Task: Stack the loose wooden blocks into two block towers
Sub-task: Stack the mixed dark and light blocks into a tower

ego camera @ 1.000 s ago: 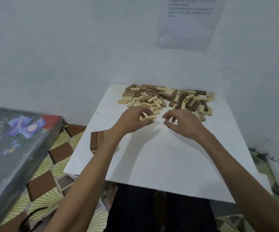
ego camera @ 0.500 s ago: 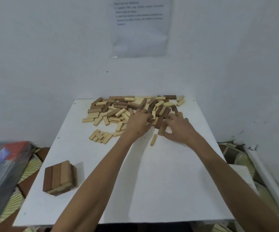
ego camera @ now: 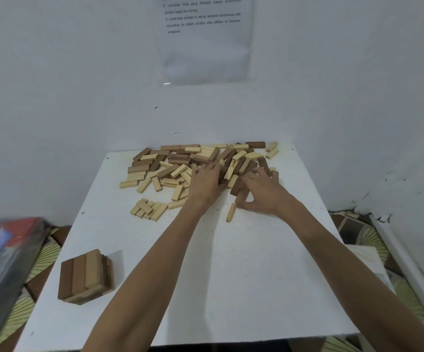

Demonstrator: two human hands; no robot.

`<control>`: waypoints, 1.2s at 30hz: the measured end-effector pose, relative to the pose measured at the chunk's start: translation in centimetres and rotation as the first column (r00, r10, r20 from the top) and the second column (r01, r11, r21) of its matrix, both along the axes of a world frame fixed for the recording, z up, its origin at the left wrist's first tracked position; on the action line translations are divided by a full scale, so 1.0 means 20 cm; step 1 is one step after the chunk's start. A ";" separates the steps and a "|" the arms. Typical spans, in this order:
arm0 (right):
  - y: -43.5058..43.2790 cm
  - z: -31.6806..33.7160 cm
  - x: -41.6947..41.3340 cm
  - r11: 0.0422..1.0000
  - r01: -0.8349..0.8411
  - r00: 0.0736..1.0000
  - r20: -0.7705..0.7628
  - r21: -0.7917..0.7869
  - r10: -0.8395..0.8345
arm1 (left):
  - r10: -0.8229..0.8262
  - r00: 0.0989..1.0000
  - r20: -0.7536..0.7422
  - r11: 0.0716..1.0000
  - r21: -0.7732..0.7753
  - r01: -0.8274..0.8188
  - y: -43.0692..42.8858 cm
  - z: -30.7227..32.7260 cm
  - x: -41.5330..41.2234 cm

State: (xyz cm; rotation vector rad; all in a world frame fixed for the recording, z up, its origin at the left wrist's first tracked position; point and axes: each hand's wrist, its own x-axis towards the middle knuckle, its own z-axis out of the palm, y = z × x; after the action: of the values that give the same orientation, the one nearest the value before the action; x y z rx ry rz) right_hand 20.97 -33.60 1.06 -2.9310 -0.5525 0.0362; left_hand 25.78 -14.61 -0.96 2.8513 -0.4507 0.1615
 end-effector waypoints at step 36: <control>-0.03 -0.01 -0.52 0.997 0.022 0.991 -0.129 -0.076 -0.032 | 0.222 0.954 -0.202 0.897 -0.342 -0.281 0.39 -0.01 -0.77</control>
State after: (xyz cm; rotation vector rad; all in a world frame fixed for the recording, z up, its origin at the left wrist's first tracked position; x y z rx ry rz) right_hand 10.62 -34.15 0.95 -2.9795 -0.5015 0.2485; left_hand 10.40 -6.87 -1.24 2.5122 -0.0083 0.0565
